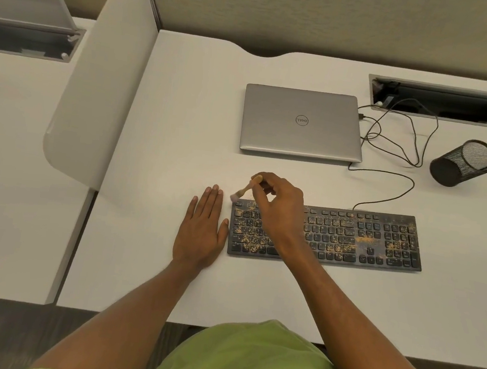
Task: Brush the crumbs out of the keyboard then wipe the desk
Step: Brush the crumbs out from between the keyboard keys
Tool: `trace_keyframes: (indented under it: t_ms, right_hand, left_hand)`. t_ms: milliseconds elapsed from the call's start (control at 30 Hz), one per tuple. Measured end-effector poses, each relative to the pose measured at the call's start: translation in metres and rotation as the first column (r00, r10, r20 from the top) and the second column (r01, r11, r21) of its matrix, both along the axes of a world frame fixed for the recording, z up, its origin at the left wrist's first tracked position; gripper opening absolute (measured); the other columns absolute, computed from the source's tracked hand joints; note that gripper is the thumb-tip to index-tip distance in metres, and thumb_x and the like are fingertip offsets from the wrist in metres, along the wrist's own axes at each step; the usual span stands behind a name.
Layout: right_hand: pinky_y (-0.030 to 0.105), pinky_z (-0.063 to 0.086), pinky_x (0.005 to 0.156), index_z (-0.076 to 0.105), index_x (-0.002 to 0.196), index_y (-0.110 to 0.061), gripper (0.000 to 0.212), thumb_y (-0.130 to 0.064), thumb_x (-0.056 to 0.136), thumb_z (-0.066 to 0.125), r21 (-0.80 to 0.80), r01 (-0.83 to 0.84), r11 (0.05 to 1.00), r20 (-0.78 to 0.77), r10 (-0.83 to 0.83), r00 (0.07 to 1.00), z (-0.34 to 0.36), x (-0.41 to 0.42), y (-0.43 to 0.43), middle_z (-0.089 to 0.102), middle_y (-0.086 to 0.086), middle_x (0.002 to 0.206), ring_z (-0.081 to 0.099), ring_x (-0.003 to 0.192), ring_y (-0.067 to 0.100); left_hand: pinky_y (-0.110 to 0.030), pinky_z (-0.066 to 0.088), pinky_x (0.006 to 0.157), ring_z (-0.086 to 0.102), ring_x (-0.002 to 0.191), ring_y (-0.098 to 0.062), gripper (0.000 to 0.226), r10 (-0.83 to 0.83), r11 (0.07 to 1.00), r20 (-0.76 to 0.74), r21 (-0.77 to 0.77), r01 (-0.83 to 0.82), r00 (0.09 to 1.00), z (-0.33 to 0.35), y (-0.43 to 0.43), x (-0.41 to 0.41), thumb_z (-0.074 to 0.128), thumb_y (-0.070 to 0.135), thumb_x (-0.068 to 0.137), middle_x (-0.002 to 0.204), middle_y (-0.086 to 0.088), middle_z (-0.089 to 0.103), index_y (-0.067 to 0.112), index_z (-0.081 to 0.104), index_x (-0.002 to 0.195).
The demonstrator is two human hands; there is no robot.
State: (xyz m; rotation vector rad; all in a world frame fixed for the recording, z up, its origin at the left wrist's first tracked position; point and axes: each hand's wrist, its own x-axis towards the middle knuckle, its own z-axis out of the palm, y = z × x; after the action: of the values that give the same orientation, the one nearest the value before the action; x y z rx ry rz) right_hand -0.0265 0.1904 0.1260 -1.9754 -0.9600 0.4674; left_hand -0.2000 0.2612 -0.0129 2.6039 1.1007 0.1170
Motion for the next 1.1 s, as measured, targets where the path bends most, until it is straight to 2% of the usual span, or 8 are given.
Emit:
trace_keyframes:
  t_ms: [67, 133, 267, 433, 633, 800, 933, 1100]
  right_hand:
    - [0.043, 0.058, 0.077, 0.076, 0.106, -0.021, 0.013, -0.027, 0.102, 0.065, -0.034, -0.056, 0.998, 0.007, 0.056, 0.998, -0.001, 0.000, 0.002, 0.074, -0.007, 0.091, 0.066, 0.084, 0.010]
    - [0.040, 0.057, 0.075, 0.077, 0.105, -0.020, 0.015, -0.026, 0.102, 0.064, -0.058, -0.079, 0.995, 0.062, 0.083, 0.995, 0.001, 0.001, 0.002, 0.073, -0.010, 0.088, 0.063, 0.081, 0.008]
    - [0.030, 0.048, 0.068, 0.077, 0.101, -0.020, 0.015, -0.024, 0.103, 0.063, -0.021, -0.006, 1.000, 0.146, 0.009, 0.989, 0.005, 0.002, -0.001, 0.053, -0.035, 0.074, 0.057, 0.074, -0.005]
    - [0.047, 0.057, 0.075, 0.075, 0.106, -0.022, 0.015, -0.030, 0.102, 0.064, -0.029, -0.073, 0.997, 0.061, 0.074, 0.995, -0.003, 0.002, -0.003, 0.073, -0.008, 0.089, 0.065, 0.084, 0.014]
    - [0.040, 0.054, 0.073, 0.075, 0.097, -0.019, 0.015, -0.023, 0.103, 0.062, 0.019, 0.011, 1.000, 0.118, -0.013, 0.993, 0.006, 0.003, -0.007, 0.058, -0.031, 0.074, 0.060, 0.076, 0.004]
    - [0.048, 0.057, 0.075, 0.075, 0.101, -0.024, 0.012, -0.028, 0.102, 0.064, 0.000, -0.012, 1.000, 0.035, 0.012, 0.999, 0.000, 0.005, -0.007, 0.072, -0.010, 0.085, 0.065, 0.082, 0.013]
    - [0.046, 0.056, 0.076, 0.076, 0.099, -0.022, 0.014, -0.027, 0.103, 0.063, -0.003, 0.018, 1.000, 0.074, -0.017, 0.997, 0.003, 0.005, -0.008, 0.063, -0.026, 0.078, 0.064, 0.081, 0.013]
    - [0.047, 0.058, 0.075, 0.076, 0.100, -0.023, 0.012, -0.028, 0.101, 0.065, 0.009, 0.021, 1.000, -0.008, -0.020, 1.000, 0.001, 0.004, -0.007, 0.072, -0.011, 0.084, 0.066, 0.081, 0.012]
  left_hand:
    - [-0.043, 0.008, 0.136, -0.002, 0.166, -0.013, 0.069, -0.002, 1.000, 0.003, -0.003, 0.002, 1.000, 0.000, 0.000, 0.000, 0.024, 0.044, 0.111, 0.180, -0.002, 0.005, 0.014, 0.009, 0.172]
    - [-0.043, 0.009, 0.135, -0.001, 0.166, -0.014, 0.070, -0.004, 1.000, 0.000, -0.001, 0.004, 1.000, 0.000, 0.000, 0.000, 0.023, 0.044, 0.111, 0.180, -0.002, 0.005, 0.013, 0.009, 0.172]
    - [-0.043, 0.008, 0.136, -0.002, 0.166, -0.014, 0.070, -0.006, 1.000, -0.009, 0.002, 0.006, 1.000, 0.001, 0.000, 0.000, 0.021, 0.046, 0.111, 0.180, -0.002, 0.004, 0.013, 0.008, 0.172]
    - [-0.042, 0.007, 0.136, -0.003, 0.166, -0.014, 0.070, -0.002, 1.000, -0.012, 0.002, 0.002, 1.000, -0.001, 0.000, 0.000, 0.022, 0.046, 0.111, 0.180, -0.001, 0.003, 0.014, 0.007, 0.172]
    - [-0.042, 0.007, 0.136, -0.004, 0.166, -0.013, 0.070, -0.007, 1.000, -0.013, 0.007, 0.007, 1.000, -0.001, 0.001, -0.001, 0.023, 0.045, 0.112, 0.180, -0.002, 0.003, 0.014, 0.008, 0.172]
    - [-0.044, 0.009, 0.135, -0.001, 0.166, -0.015, 0.070, -0.010, 1.000, -0.012, 0.000, 0.009, 1.000, 0.001, 0.001, 0.000, 0.019, 0.046, 0.111, 0.180, -0.002, 0.004, 0.013, 0.009, 0.172]
    - [-0.044, 0.009, 0.135, -0.002, 0.166, -0.014, 0.071, -0.007, 1.000, -0.014, -0.004, 0.007, 1.000, 0.000, 0.001, 0.000, 0.018, 0.047, 0.111, 0.180, -0.002, 0.003, 0.014, 0.008, 0.172]
    - [-0.044, 0.009, 0.135, -0.001, 0.166, -0.015, 0.071, -0.010, 1.000, -0.006, -0.002, 0.010, 1.000, 0.000, 0.001, 0.000, 0.017, 0.047, 0.111, 0.180, -0.003, 0.004, 0.013, 0.009, 0.172]
